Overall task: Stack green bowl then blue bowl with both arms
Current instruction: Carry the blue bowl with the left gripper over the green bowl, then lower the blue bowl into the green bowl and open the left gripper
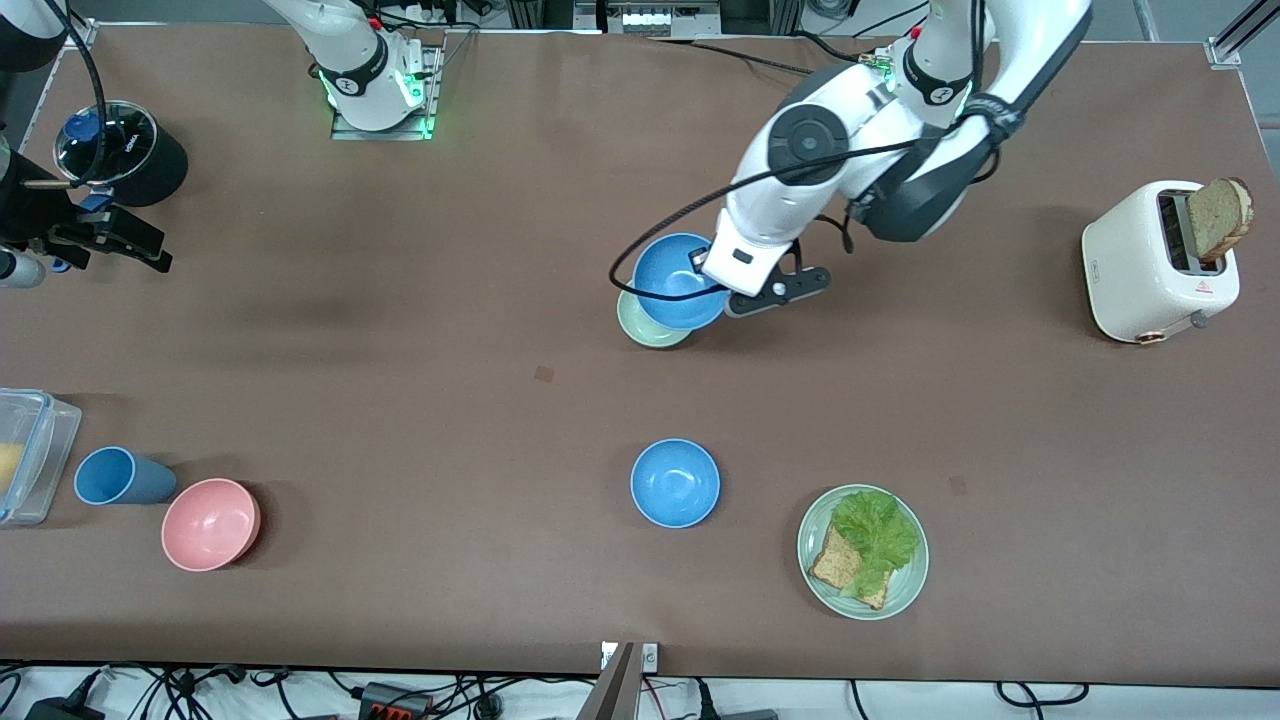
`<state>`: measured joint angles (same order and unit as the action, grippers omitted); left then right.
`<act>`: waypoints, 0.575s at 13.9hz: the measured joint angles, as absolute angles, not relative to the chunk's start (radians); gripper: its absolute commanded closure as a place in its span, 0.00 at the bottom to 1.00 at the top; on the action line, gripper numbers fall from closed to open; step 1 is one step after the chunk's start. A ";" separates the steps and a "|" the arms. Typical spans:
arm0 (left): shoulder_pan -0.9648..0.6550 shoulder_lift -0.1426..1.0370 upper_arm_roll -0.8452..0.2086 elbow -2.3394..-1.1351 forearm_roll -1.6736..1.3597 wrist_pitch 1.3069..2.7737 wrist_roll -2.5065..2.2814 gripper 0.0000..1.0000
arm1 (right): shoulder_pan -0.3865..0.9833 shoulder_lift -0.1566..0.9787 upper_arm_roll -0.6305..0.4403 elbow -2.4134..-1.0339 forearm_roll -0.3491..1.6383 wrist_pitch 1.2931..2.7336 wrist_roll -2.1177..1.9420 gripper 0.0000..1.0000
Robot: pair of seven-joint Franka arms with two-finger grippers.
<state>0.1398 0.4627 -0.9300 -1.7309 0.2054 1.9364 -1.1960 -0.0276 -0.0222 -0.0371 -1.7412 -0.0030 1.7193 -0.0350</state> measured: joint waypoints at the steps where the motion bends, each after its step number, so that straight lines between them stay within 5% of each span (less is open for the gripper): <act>1: 0.121 0.478 -0.929 -1.737 0.226 1.949 -1.233 1.00 | -0.028 -0.022 -0.036 -1.741 -0.003 1.720 -0.037 0.00; 8: 0.040 0.607 -0.927 -1.759 0.435 2.037 -1.428 1.00 | -0.027 -0.022 -0.034 -1.741 -0.003 1.720 -0.039 0.00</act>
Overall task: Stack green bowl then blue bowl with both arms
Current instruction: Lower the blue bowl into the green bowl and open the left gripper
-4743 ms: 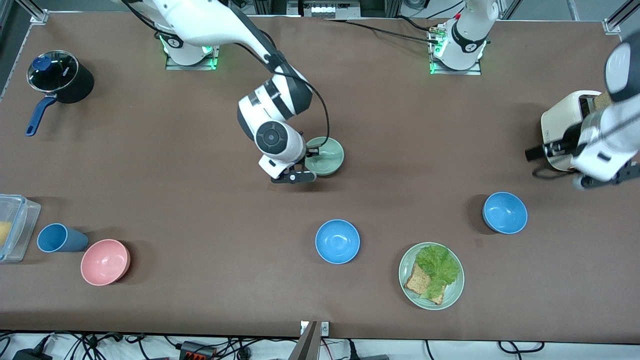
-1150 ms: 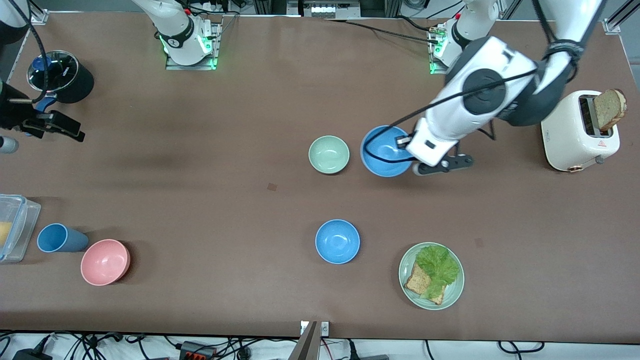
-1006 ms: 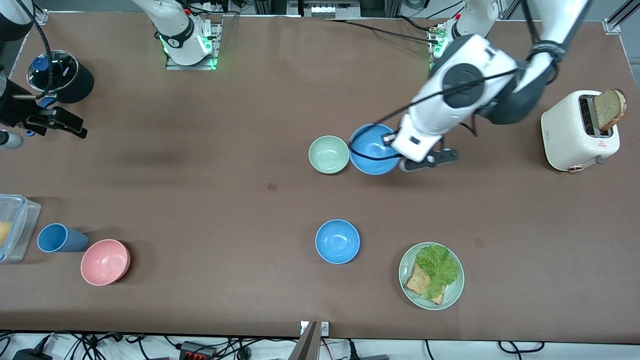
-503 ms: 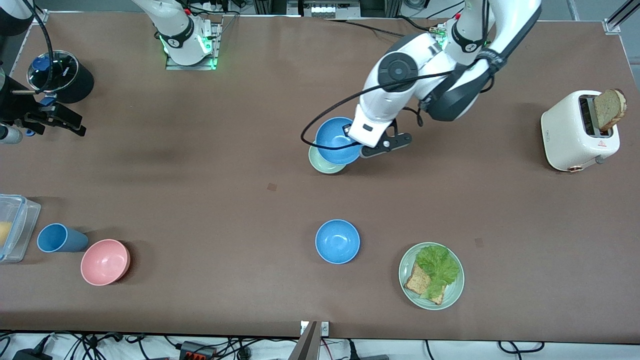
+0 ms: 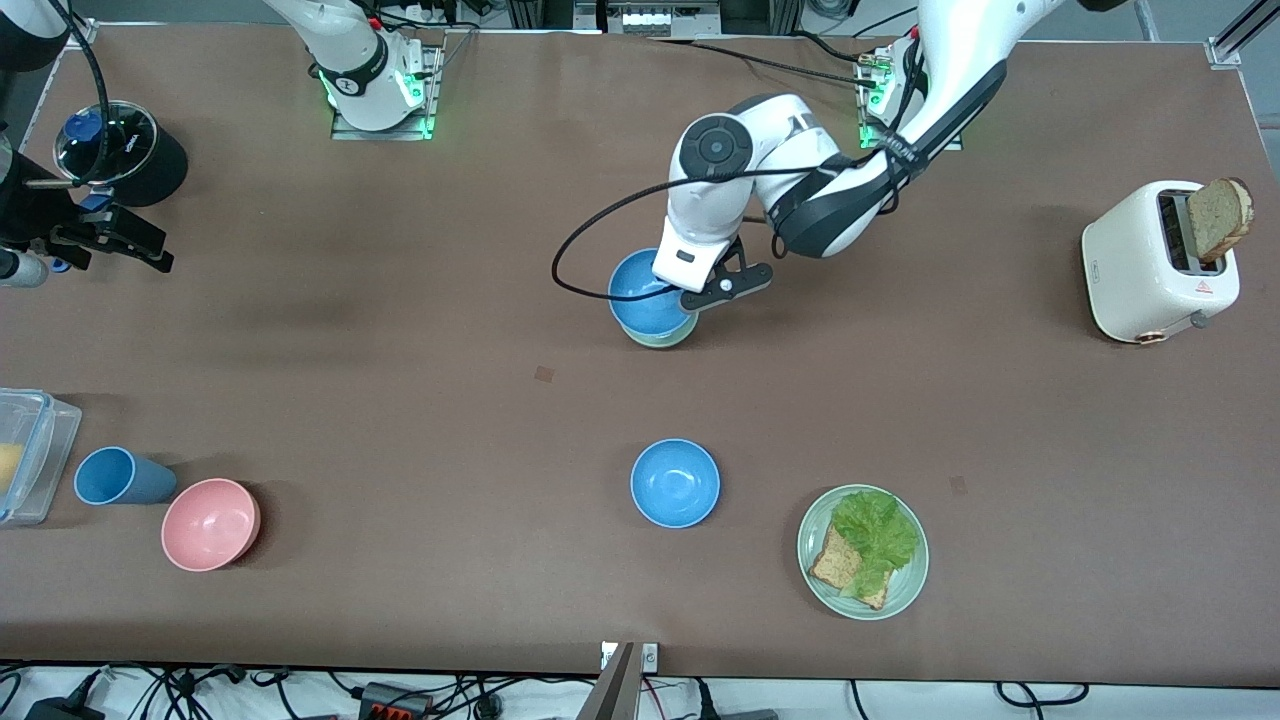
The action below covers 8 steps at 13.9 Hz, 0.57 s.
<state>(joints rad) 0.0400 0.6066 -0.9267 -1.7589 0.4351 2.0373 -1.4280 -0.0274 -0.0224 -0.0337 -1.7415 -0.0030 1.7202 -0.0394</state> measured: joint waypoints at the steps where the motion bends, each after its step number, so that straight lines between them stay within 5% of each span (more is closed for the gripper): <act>1: 0.040 0.618 -0.926 -1.759 0.443 2.038 -1.429 1.00 | -0.027 -0.022 -0.033 -1.742 -0.003 1.720 -0.039 0.00; 8: 0.033 0.645 -0.921 -1.786 0.480 2.038 -1.442 1.00 | -0.027 -0.022 -0.031 -1.742 -0.003 1.724 -0.040 0.00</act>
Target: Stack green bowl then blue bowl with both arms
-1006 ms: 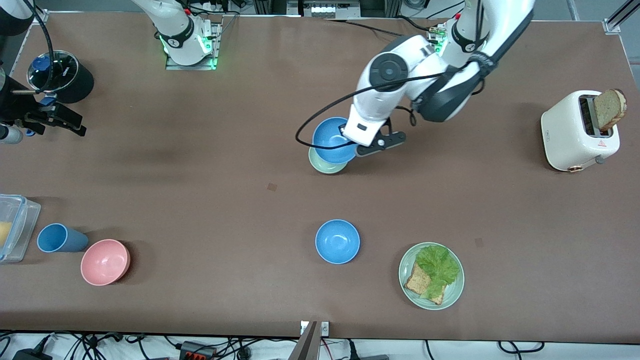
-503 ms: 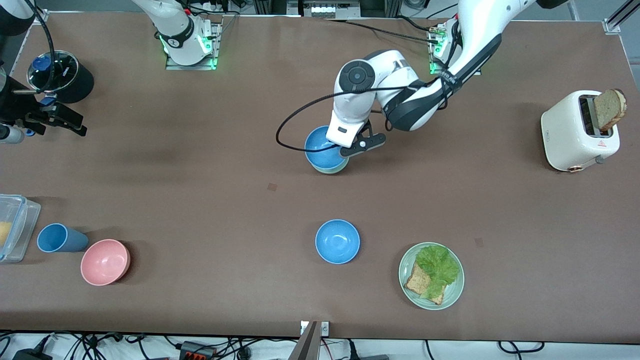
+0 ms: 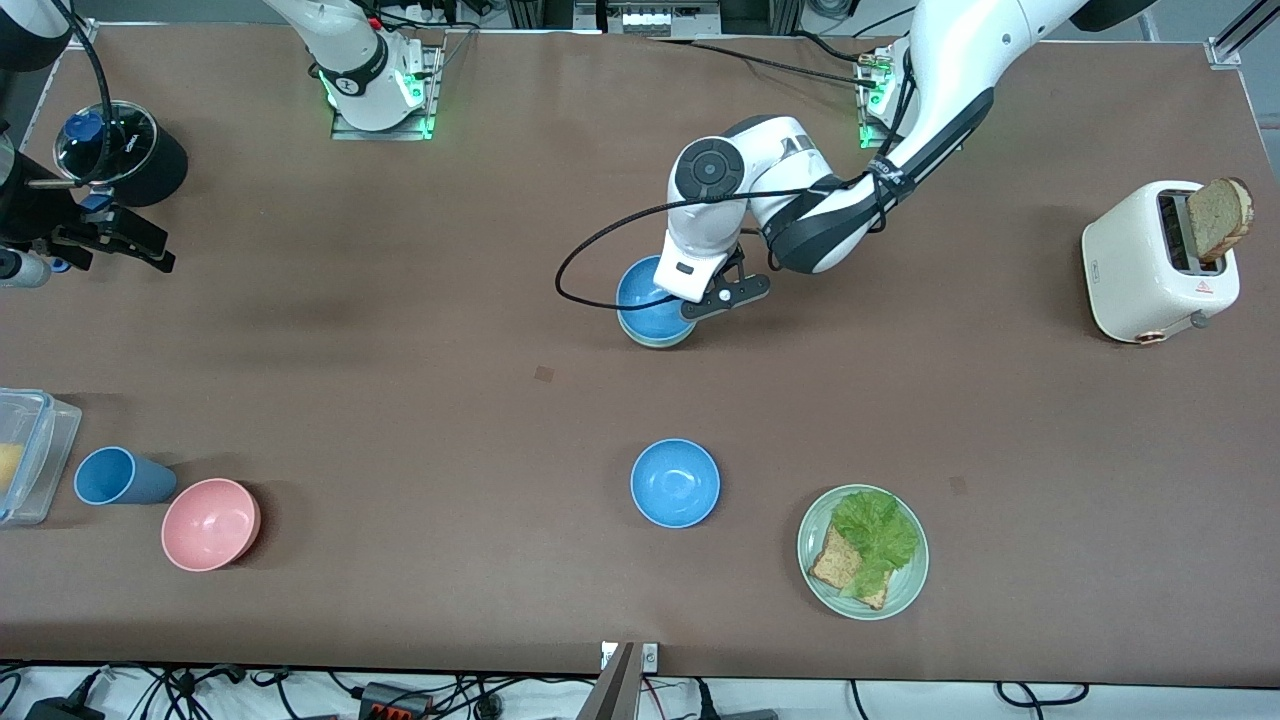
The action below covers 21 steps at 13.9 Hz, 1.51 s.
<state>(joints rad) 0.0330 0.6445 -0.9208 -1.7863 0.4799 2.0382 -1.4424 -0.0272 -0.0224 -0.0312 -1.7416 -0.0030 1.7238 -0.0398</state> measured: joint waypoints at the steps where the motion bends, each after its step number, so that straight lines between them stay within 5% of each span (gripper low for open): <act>1: 0.027 0.650 -0.920 -1.789 0.492 2.038 -1.455 1.00 | -0.027 -0.022 -0.031 -1.742 -0.003 1.726 -0.040 0.00; 5: 0.012 0.660 -0.917 -1.791 0.509 2.038 -1.493 0.73 | -0.027 -0.022 -0.031 -1.742 -0.003 1.730 -0.040 0.00; 12: 0.071 0.641 -0.977 -1.681 0.509 1.935 -1.499 0.66 | -0.027 -0.022 -0.027 -1.742 -0.012 1.732 -0.041 0.00; 17: 0.363 0.631 -1.158 -1.654 0.509 1.883 -1.339 0.63 | -0.026 -0.022 -0.026 -1.742 -0.025 1.732 -0.041 0.00; 21: 0.656 0.598 -1.266 -1.637 0.479 1.796 -0.903 0.50 | -0.027 -0.023 -0.026 -1.742 -0.025 1.732 -0.041 0.00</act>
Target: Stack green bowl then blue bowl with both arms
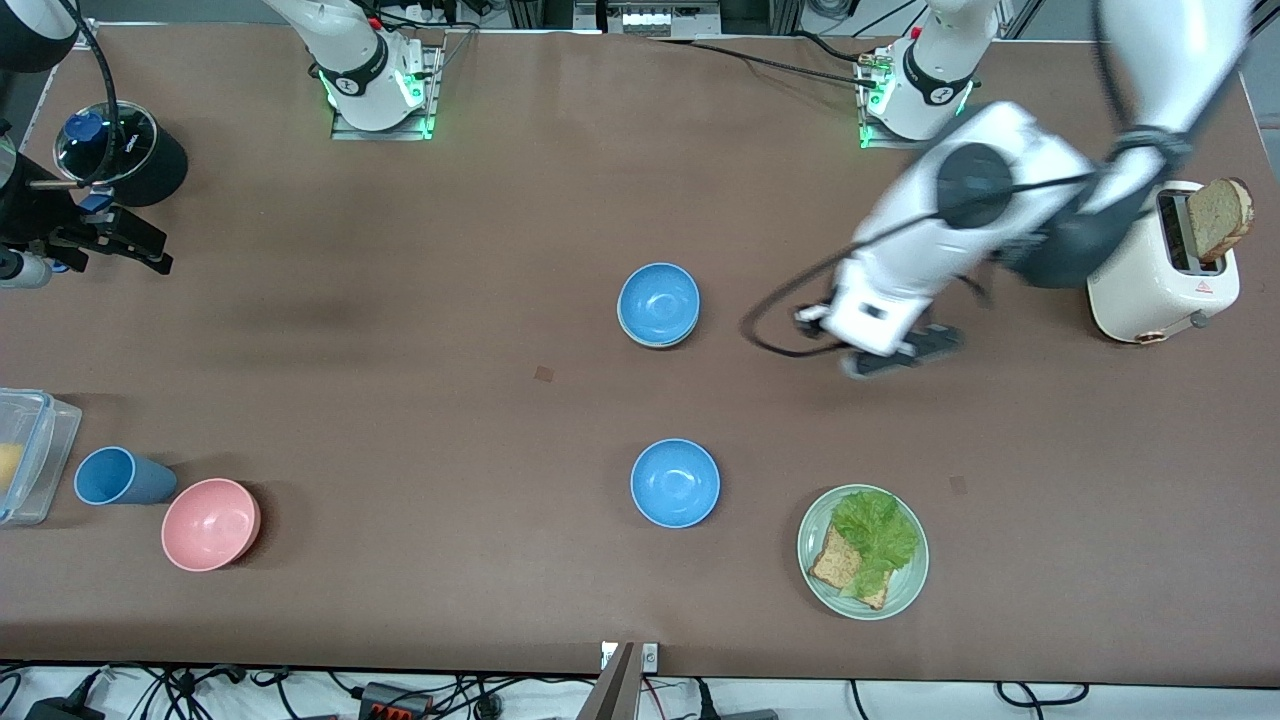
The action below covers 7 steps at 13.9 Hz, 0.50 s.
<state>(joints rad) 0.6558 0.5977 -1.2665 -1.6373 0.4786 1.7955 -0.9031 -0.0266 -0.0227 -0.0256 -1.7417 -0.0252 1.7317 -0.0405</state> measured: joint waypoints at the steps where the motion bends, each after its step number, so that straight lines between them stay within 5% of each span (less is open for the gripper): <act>1: 0.682 0.558 -1.235 -1.634 0.408 1.790 -0.792 0.35 | -0.027 -0.023 -0.026 -1.742 -0.025 1.732 -0.041 0.00; 2: 0.675 0.495 -1.158 -1.631 0.309 1.788 -0.683 0.00 | -0.027 -0.023 -0.026 -1.742 -0.025 1.732 -0.041 0.00; 7: 0.450 0.195 -0.562 -1.632 0.055 1.713 -0.208 0.00 | -0.026 -0.023 -0.026 -1.742 -0.026 1.732 -0.043 0.00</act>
<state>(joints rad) 0.4502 0.1953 -0.5618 -1.6323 0.0550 1.7129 -0.2076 -0.0265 -0.0230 -0.0255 -1.7417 -0.0256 1.7315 -0.0425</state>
